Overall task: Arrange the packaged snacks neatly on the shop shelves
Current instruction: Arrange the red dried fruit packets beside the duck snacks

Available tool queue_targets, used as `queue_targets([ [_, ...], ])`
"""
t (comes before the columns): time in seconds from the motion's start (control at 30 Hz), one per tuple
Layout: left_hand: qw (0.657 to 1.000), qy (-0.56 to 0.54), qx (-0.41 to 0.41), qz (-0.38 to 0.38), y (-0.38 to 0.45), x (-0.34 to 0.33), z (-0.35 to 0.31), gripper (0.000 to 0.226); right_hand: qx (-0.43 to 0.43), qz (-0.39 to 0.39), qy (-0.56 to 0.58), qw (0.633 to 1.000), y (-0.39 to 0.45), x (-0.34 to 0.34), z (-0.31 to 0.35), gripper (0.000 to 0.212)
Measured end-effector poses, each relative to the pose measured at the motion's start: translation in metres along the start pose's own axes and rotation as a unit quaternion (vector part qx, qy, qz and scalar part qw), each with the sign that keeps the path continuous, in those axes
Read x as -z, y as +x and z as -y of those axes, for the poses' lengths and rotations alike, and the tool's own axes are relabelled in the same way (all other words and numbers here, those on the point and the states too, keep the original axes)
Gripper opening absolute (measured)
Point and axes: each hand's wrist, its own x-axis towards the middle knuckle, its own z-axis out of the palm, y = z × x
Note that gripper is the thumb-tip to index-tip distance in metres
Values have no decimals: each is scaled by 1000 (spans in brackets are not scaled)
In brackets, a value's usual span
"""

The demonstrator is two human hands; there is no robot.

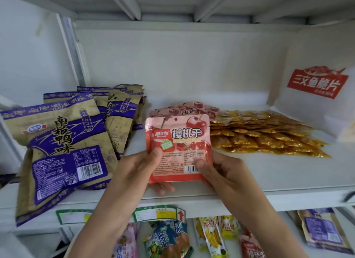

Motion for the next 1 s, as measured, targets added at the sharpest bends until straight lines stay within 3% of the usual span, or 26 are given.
queue_targets([
  [0.2,1000,19,-2,-6,-1,-3,1,40,-13,9,23,1000,-3,3,5,20],
  [0.7,1000,-6,-6,25,-5,2,2,37,-32,21,46,998,-4,7,10,23],
  [0.8,999,22,-47,17,-5,-4,2,29,-13,-50,43,998,-4,5,6,25],
  [0.87,994,69,-82,-33,-5,-8,3,29,-5,-102,55,993,-5,4,5,26],
  [0.93,984,101,-121,-81,-6,-9,4,36,5,-145,59,988,-8,2,7,23],
  [1.0,983,125,-124,-61,-9,-12,2,50,41,-200,-8,979,-14,-8,11,23],
])
